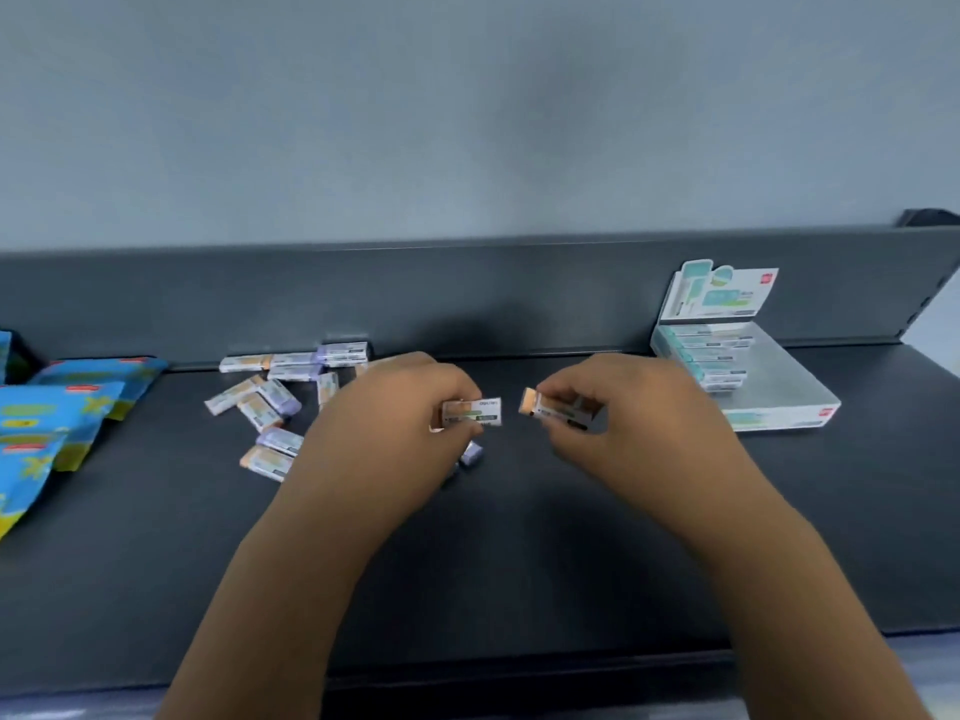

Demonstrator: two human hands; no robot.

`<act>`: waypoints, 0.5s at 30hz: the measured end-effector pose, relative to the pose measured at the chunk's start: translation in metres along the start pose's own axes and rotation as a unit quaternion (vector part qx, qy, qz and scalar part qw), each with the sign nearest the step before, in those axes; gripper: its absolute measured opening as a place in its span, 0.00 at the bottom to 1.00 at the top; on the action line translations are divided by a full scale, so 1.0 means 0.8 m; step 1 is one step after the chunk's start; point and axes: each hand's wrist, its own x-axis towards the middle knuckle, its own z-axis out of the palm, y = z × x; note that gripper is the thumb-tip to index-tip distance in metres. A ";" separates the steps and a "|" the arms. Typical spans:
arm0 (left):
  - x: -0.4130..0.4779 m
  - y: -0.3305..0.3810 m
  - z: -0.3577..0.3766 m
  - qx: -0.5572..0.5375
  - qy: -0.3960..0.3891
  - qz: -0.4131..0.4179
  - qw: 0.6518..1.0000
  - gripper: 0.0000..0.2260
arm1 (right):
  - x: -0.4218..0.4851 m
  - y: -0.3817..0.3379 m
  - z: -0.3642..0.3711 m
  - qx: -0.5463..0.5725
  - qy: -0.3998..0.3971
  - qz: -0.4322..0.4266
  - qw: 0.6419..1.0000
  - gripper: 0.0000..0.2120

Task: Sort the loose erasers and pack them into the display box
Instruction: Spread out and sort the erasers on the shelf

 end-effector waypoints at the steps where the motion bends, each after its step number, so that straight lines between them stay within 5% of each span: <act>1: 0.003 0.013 0.007 0.000 0.003 -0.002 1.000 0.05 | -0.001 0.012 -0.007 0.000 -0.002 -0.008 1.000 0.08; 15: 0.046 0.107 0.055 0.036 -0.049 0.053 0.997 0.04 | -0.009 0.106 -0.055 0.013 0.028 -0.019 0.999 0.05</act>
